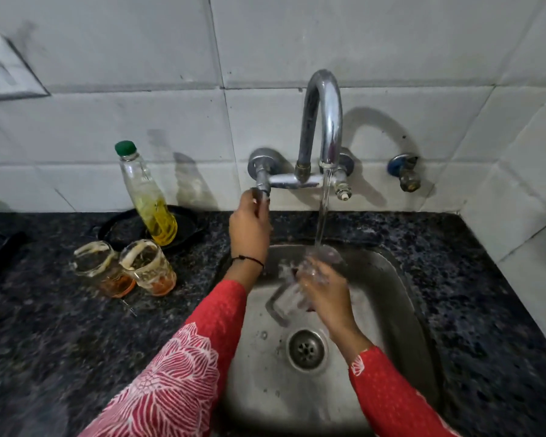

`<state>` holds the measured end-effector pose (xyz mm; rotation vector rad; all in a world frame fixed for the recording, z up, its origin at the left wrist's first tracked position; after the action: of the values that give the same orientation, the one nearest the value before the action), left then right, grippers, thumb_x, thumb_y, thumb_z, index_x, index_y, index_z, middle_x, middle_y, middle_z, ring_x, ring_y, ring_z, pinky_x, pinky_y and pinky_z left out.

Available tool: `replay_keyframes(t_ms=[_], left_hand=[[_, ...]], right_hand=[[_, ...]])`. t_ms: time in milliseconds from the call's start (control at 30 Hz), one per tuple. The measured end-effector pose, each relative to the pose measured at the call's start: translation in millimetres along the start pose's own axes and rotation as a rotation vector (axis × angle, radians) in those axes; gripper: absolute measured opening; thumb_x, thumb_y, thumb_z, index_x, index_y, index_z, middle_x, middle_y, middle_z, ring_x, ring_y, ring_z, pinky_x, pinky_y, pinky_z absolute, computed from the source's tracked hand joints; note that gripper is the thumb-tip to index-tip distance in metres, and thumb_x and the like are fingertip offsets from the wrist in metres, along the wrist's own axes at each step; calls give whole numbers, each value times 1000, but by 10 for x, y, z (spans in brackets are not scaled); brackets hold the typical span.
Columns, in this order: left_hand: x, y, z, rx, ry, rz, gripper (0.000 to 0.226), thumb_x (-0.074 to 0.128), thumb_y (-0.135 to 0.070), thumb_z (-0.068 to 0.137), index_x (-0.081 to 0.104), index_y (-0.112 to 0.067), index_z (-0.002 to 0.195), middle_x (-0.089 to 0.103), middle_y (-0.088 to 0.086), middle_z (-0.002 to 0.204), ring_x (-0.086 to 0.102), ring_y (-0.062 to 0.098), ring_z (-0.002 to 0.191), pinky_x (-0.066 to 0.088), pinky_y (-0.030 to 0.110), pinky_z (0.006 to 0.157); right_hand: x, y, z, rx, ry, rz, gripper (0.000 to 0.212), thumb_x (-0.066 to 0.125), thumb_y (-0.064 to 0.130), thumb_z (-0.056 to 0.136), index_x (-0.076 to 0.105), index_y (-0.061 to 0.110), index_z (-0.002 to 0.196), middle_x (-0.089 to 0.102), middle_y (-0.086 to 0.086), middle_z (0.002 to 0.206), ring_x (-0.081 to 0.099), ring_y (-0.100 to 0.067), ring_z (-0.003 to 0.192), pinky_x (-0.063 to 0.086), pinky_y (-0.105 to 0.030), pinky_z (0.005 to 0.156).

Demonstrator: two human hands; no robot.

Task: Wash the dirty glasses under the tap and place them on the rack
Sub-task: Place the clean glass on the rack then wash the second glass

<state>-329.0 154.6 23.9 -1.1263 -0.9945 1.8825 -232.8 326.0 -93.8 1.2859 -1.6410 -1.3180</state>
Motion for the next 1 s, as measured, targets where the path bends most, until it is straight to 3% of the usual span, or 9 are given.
replay_keyframes(t_ms=[100, 233, 333, 400, 500, 600, 667, 867, 1000], left_hand=[[17, -100, 49, 119, 104, 220, 18, 52, -20, 95, 56, -6, 105, 66, 19, 80, 63, 36, 71, 48, 37, 57], [33, 6, -187, 23, 218, 138, 42, 50, -9, 94, 46, -11, 136, 64, 8, 93, 60, 25, 82, 43, 28, 70], [118, 414, -708, -136, 476, 129, 32, 52, -20, 96, 58, -6, 124, 69, 12, 98, 66, 24, 89, 50, 34, 81], [47, 551, -1118, -233, 617, 89, 29, 49, -30, 97, 68, -8, 104, 68, 4, 87, 63, 8, 73, 52, 37, 71], [-167, 668, -1557, -403, 629, -106, 34, 58, -28, 93, 53, -18, 124, 62, -1, 113, 60, 6, 88, 52, 23, 67], [-364, 785, -1684, -340, 574, -4, 75, 75, -22, 79, 35, -18, 142, 45, 0, 139, 49, 11, 121, 44, 19, 97], [-540, 823, -1703, -290, 521, 93, 82, 78, -22, 75, 33, -18, 144, 41, -1, 140, 44, 12, 127, 37, 17, 102], [-1037, 804, -1458, -246, 362, -34, 76, 84, -20, 67, 47, -26, 134, 53, -3, 135, 51, 3, 120, 40, 8, 97], [-1603, 560, -1045, -143, 196, -127, 75, 86, -24, 64, 50, -31, 130, 57, -8, 129, 53, -2, 117, 43, 15, 100]], right_hand=[[4, 328, -93, -330, -90, -363, 55, 80, 28, 74, 57, 25, 123, 49, 12, 114, 54, -4, 95, 40, -7, 74], [-65, 420, -133, -418, -130, -332, 49, 80, 25, 74, 58, 22, 118, 53, 9, 113, 56, -1, 91, 40, -4, 75], [-102, 82, -64, -129, -53, -46, 26, 75, 33, 77, 65, 26, 100, 68, -4, 106, 66, -15, 89, 58, -37, 80], [-27, -256, -149, 186, -3, 221, 23, 68, 39, 82, 67, 20, 95, 70, -13, 98, 68, -28, 83, 58, -48, 73], [320, -654, -522, 584, 98, 535, 32, 56, 39, 91, 61, 8, 98, 65, -17, 87, 63, -31, 73, 57, -44, 67], [629, -902, -798, 725, 140, 619, 42, 54, 42, 91, 59, 6, 113, 64, -19, 91, 62, -29, 79, 60, -37, 54], [805, -955, -945, 759, 160, 623, 47, 52, 42, 92, 58, 3, 118, 65, -20, 90, 62, -29, 80, 59, -38, 52], [1010, -508, -1058, 594, 268, 329, 50, 29, 53, 98, 57, 11, 102, 64, -14, 93, 62, -31, 79, 50, -43, 71], [1205, 299, -875, 52, 98, -184, 35, 38, 33, 100, 42, 19, 132, 56, -10, 124, 63, -33, 92, 48, -39, 74]])
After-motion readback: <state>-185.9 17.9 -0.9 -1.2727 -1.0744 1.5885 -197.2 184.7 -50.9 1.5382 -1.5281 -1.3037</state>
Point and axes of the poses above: each hand's wrist, its own z-axis towards the middle knuckle, its own x-axis out of the palm, y = z × x, the point moved 9 cm from there along z, towards the middle knuckle
